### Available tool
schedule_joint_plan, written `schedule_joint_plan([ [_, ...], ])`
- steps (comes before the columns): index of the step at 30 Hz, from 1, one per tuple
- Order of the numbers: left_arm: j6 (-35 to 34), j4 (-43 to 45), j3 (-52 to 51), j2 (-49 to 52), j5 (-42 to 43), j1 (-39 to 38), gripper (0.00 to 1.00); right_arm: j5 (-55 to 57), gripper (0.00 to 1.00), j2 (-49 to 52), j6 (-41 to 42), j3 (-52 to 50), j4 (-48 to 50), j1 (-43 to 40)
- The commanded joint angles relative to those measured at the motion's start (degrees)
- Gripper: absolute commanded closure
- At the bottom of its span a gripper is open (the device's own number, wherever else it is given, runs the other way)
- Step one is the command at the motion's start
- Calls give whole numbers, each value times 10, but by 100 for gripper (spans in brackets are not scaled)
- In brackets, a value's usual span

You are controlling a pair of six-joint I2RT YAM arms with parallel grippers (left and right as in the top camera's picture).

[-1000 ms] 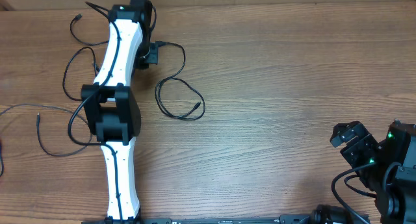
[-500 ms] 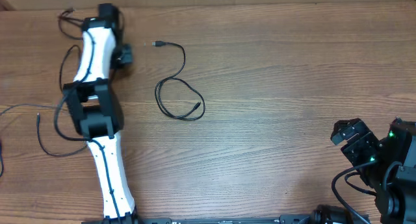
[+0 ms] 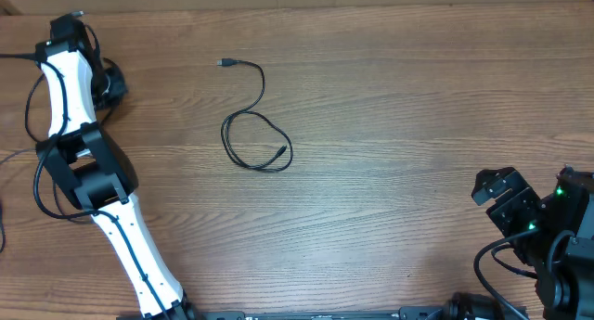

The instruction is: Untangle cables

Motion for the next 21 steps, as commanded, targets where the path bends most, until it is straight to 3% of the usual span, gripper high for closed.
schedule_joint_plan([
  [1, -7, -10, 28, -82, 216, -51, 58, -10, 0, -2, 0, -2, 2, -2],
  [2, -1, -28, 28, -90, 229, -80, 37, -10, 0, -2, 0, -2, 2, -2],
  [3, 15, -44, 28, -90, 228, -100, 29, -10, 0, -2, 0, -2, 2, -2],
  [5, 61, -71, 22, -83, 205, -144, 23, -9, 0, -2, -1, -2, 2, -2],
  [9, 83, -95, -13, -81, 113, -225, 32, 2, 0, -2, -7, -2, -2, -2],
  [10, 79, -105, -22, -81, 87, -247, 28, 11, 0, -2, -7, -2, -5, -2],
  [12, 39, -123, -41, -81, 32, -277, 9, 21, 0, -2, -13, -2, -10, -2],
  [13, 19, -130, -60, -81, 7, -291, 6, 21, 0, -2, -27, -2, -11, -2],
  [18, 6, -130, -142, -81, -2, -304, 36, 21, 0, -2, -81, -2, -11, -2],
  [21, 6, -136, -171, -81, -1, -295, 34, 23, 0, -2, -100, -2, -11, -2],
])
